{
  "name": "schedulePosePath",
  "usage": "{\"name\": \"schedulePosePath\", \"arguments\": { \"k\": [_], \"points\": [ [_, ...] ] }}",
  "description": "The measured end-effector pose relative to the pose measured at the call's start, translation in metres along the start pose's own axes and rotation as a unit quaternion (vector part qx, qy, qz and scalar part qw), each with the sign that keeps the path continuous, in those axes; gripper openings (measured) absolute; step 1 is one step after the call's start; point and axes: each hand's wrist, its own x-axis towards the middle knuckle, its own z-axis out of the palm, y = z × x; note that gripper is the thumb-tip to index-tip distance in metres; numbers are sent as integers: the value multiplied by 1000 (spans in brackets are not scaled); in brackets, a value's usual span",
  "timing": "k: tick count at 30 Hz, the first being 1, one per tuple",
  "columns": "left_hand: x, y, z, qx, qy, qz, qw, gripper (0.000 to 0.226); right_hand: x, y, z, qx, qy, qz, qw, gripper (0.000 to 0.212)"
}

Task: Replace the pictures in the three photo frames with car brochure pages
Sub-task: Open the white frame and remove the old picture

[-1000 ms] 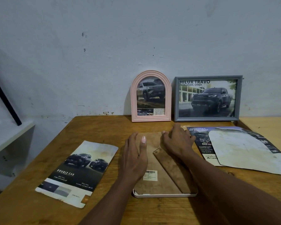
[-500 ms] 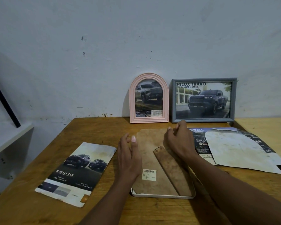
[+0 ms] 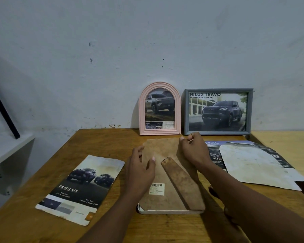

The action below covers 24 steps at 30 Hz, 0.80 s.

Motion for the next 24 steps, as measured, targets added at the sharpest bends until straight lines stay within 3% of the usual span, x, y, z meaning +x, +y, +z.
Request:
{"name": "schedulePosePath", "arguments": {
  "k": [4, 12, 16, 20, 24],
  "points": [
    [-3, 4, -1, 4, 21, 33, 999, 50, -4, 3, -4, 34, -44, 29, 998, 15],
    [16, 20, -11, -48, 50, 72, 995, 36, -30, 0, -23, 97, -133, 86, 983, 29],
    [33, 39, -13, -59, 15, 79, 995, 40, -32, -16, -38, 186, -69, 89, 976, 28],
    [47, 62, -7, -39, -80, 59, 994, 54, -20, -41, -68, 258, -29, 95, 961, 28],
    [42, 78, 15, 10, -166, 73, 983, 58, 2, -53, -108, 195, -6, 71, 978, 28]
  ]
}}
